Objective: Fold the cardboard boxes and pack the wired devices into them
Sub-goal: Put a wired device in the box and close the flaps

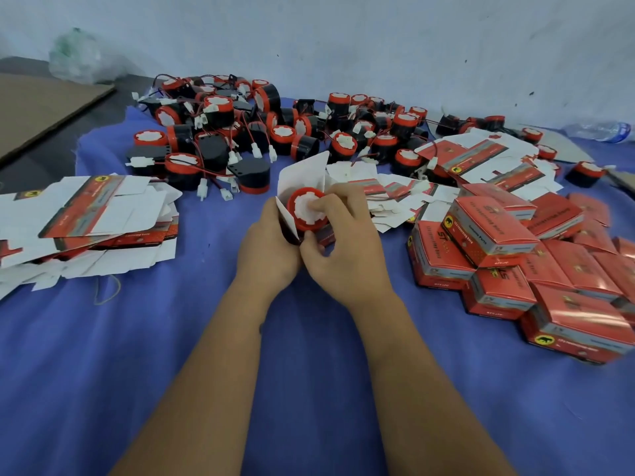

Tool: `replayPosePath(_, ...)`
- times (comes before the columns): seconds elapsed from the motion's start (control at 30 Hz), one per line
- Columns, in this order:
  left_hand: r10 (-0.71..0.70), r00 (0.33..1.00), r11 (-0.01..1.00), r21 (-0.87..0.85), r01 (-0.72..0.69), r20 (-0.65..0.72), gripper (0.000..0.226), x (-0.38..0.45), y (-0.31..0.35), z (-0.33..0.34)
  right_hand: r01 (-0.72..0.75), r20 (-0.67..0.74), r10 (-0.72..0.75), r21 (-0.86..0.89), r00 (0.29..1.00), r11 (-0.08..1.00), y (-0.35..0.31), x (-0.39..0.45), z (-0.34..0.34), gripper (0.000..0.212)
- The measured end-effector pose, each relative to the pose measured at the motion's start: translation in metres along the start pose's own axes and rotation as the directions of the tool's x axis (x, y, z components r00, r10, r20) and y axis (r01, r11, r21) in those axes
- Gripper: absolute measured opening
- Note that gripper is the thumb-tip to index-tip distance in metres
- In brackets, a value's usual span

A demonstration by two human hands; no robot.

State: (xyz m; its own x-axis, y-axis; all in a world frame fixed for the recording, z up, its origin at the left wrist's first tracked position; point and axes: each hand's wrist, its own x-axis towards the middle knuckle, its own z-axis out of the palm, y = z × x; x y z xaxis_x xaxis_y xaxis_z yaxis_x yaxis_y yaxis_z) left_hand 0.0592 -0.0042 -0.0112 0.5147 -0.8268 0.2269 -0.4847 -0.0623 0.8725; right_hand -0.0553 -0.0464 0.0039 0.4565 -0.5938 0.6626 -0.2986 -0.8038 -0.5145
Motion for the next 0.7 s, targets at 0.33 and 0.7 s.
replayPosePath(0.33,-0.045,0.99,0.99,-0.136,0.027,-0.132,0.047,0.004,0.002,0.003,-0.06,-0.086,0.046,-0.164,0.995,0.985,0.0,-0.002,0.004,0.015)
replayPosePath(0.7,-0.184,0.953,0.968,-0.211,0.134,-0.239,0.054,0.012,-0.002,0.003,-0.647,0.024,0.654,0.182,0.756,0.741,0.013,0.006,0.005,0.021)
